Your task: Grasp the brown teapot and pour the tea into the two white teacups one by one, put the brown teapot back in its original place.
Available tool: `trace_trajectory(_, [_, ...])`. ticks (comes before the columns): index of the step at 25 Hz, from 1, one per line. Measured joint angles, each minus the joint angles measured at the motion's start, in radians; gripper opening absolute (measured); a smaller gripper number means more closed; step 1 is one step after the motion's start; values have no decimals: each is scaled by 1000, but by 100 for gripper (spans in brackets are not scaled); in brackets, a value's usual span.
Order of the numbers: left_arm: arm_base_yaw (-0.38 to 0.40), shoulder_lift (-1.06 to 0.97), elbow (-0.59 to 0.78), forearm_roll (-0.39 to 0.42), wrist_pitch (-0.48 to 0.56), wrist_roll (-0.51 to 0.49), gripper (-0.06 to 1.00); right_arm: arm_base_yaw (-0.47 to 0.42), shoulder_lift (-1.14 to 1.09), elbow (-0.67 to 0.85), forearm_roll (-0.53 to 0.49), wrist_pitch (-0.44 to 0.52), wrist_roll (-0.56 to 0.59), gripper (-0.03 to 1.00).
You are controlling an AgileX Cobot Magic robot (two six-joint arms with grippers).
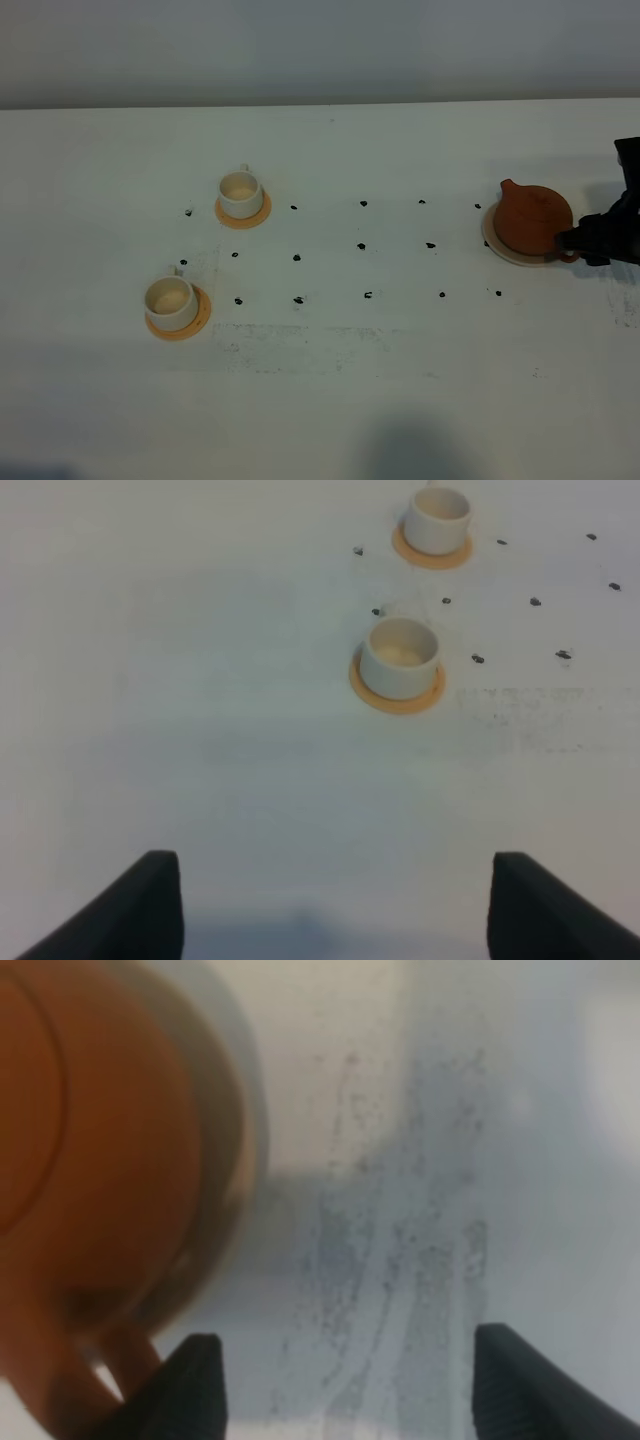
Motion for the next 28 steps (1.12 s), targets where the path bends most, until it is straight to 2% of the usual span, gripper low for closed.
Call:
trace_trajectory(21, [0, 0, 0, 0, 0, 0, 61, 35, 0, 0, 91, 30, -91, 56])
trace_trajectory(28, [0, 0, 0, 0, 0, 0, 61, 36, 1, -31, 132, 103, -126, 56])
